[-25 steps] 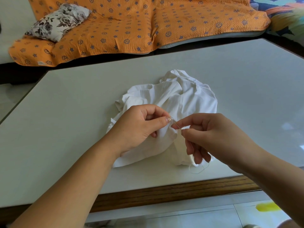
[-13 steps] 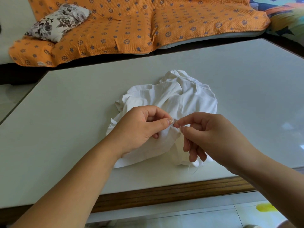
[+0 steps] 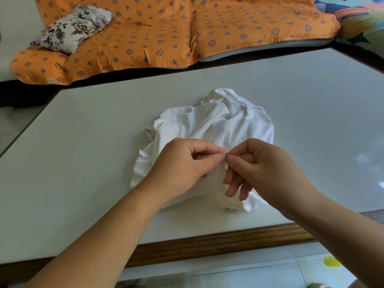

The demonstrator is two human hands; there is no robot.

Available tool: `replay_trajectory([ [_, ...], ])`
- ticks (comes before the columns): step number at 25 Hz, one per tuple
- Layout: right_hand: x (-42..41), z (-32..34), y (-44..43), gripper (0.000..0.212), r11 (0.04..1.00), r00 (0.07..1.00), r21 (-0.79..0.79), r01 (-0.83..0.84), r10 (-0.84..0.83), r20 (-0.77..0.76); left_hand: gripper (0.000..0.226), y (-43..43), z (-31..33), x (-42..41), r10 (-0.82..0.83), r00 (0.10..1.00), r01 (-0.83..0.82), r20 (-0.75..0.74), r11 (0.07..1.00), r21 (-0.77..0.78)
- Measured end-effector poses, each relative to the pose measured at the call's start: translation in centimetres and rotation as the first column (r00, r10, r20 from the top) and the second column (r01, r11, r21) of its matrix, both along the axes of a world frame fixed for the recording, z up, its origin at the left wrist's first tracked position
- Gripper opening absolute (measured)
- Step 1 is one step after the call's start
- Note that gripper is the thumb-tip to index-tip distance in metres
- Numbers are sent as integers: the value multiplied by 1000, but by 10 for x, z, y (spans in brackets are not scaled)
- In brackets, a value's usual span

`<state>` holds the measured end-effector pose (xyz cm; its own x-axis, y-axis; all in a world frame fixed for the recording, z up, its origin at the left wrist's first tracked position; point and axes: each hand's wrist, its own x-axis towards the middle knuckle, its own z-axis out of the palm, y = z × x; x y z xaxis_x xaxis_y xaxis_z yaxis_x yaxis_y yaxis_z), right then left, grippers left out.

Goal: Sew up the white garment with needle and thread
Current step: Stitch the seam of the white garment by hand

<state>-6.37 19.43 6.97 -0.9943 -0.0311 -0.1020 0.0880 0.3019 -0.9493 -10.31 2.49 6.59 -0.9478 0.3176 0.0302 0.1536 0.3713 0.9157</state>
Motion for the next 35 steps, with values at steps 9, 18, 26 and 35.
replay_trajectory([
  [9,-4,2,-3,12,989,994,-143,-21,36,99,19,1,-4,-2,-50,995,39,-88,991,-124],
  [18,-29,8,21,12,971,961,12,240,-236,-147,14,-1,2,0,-57,995,65,84,993,-101],
  [26,-48,22,48,13,762,965,-593,261,-223,137,13,-4,1,-1,-71,982,83,176,995,-63],
  [35,-70,-4,61,11,901,879,-85,426,-435,-194,14,-10,2,-2,-119,956,129,269,991,-20],
])
